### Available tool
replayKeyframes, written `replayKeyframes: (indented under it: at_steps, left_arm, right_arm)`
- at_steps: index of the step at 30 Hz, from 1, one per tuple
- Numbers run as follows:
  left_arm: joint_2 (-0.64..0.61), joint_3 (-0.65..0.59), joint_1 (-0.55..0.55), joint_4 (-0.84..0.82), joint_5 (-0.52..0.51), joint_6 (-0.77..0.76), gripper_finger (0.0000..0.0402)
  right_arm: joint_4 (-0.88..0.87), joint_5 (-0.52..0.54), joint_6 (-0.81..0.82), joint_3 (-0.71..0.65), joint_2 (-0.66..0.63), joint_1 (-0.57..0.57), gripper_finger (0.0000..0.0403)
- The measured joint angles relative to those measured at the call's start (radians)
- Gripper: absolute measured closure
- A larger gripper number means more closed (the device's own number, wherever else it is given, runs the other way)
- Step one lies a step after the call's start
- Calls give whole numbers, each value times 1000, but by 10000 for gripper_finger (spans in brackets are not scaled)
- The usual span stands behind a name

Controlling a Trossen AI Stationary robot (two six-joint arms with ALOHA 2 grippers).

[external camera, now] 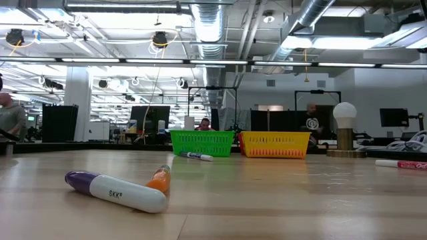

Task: Pick & Place Markers
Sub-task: Put the yellow pen into the blue bin

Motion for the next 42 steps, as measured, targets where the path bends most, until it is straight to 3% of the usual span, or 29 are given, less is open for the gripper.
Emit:
replayKeyframes:
  at_steps: [11, 31, 42]
  left_arm:
    - [-1, 1, 0, -1, 0, 9, 375]
    - [-1, 1, 0, -4, 3, -5, 378]
    - [0, 1, 0, -35, -8, -4, 378]
  right_arm:
    - [19, -16, 3, 0, 28, -1, 371]
    - [21, -45, -44, 1, 28, -1, 344]
    - [-127, -129, -88, 2, 6, -34, 258]
